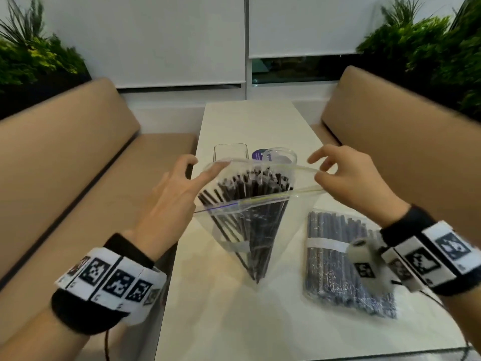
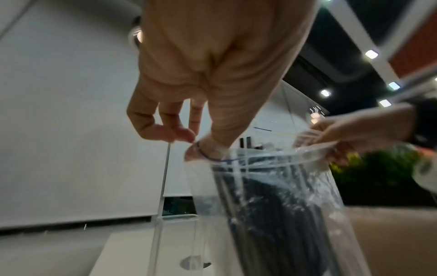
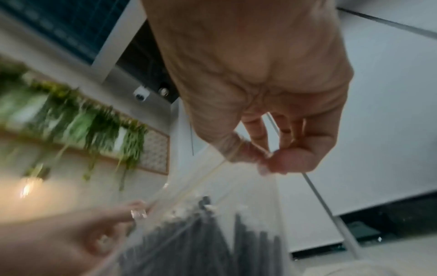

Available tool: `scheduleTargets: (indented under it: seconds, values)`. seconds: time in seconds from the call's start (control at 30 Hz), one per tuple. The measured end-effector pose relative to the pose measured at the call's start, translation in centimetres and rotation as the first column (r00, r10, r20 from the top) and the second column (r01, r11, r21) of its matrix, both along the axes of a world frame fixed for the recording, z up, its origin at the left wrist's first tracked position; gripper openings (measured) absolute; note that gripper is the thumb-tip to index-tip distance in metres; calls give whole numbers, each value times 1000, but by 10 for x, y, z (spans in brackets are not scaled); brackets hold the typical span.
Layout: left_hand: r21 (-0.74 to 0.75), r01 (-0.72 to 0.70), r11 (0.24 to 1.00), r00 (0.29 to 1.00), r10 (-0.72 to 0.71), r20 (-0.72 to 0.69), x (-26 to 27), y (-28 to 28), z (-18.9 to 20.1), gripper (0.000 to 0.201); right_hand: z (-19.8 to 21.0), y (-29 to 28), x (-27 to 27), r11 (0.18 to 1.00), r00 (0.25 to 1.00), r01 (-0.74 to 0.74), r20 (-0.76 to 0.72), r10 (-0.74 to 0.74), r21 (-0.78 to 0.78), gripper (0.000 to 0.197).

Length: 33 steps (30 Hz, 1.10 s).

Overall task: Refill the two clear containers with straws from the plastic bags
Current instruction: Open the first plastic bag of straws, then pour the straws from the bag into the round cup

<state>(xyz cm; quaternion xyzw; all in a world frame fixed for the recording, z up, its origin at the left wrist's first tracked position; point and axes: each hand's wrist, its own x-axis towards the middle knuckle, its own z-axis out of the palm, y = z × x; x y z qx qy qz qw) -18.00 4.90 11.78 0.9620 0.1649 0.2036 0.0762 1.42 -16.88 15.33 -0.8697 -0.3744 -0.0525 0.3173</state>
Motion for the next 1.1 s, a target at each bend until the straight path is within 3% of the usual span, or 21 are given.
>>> scheduleTargets:
  seconds: [0.07,0.13,0.2,0.27,0.33,0.4,0.47,0.57,0.6,0.7,0.8,0.9,0.97,1.03,1.1]
  values:
    - [-31,74,997,996,-73,41,4,-5,-8,122,-9,7,-17,992,999,-30,46,24,124,28]
    - [46,168,985,978,-173,120,10,-6,-19,119,-17,9,-32,960,995,-85,76,67,266,33]
    - [155,176,972,971,-196,133,6,-7,-28,103,-26,1,-37,919,995,-97,46,86,382,30]
    - [173,110,979,988,-127,91,-4,2,-39,86,-38,-11,-33,929,997,-64,57,46,365,24]
    - [46,91,995,995,-93,30,-8,10,-47,92,-49,-17,-33,974,994,-72,96,53,213,29]
    - [-157,194,969,981,-189,45,-6,8,-51,95,-56,-15,-35,982,993,-117,-8,119,148,31]
    - [-334,319,887,948,-290,135,0,-2,-47,95,-54,-6,-36,964,960,-171,-187,210,206,29]
    - [-343,418,841,906,-362,218,11,-11,-45,98,-59,8,-22,960,859,-250,-429,279,124,65]
    - [-317,433,844,897,-372,238,12,-10,-47,99,-64,12,-18,959,834,-273,-478,275,77,70]
    - [-211,339,917,934,-301,190,9,6,-55,110,-72,19,-14,973,855,-210,-465,228,90,41]
    - [-152,123,981,992,-119,32,1,19,-61,110,-68,23,-12,970,842,-76,-506,187,232,44]
    - [-262,28,965,1000,-30,-6,-1,25,-59,105,-66,29,-11,945,807,-17,-553,207,327,47]
    - [-508,71,858,997,-81,4,0,23,-60,104,-68,33,-11,952,753,14,-630,192,306,44]
    - [-784,141,604,987,-149,62,1,15,-56,113,-70,35,-12,973,710,11,-687,154,229,33]
    - [-895,161,416,982,-161,102,3,7,-57,119,-72,35,-12,988,702,-6,-703,114,155,33]
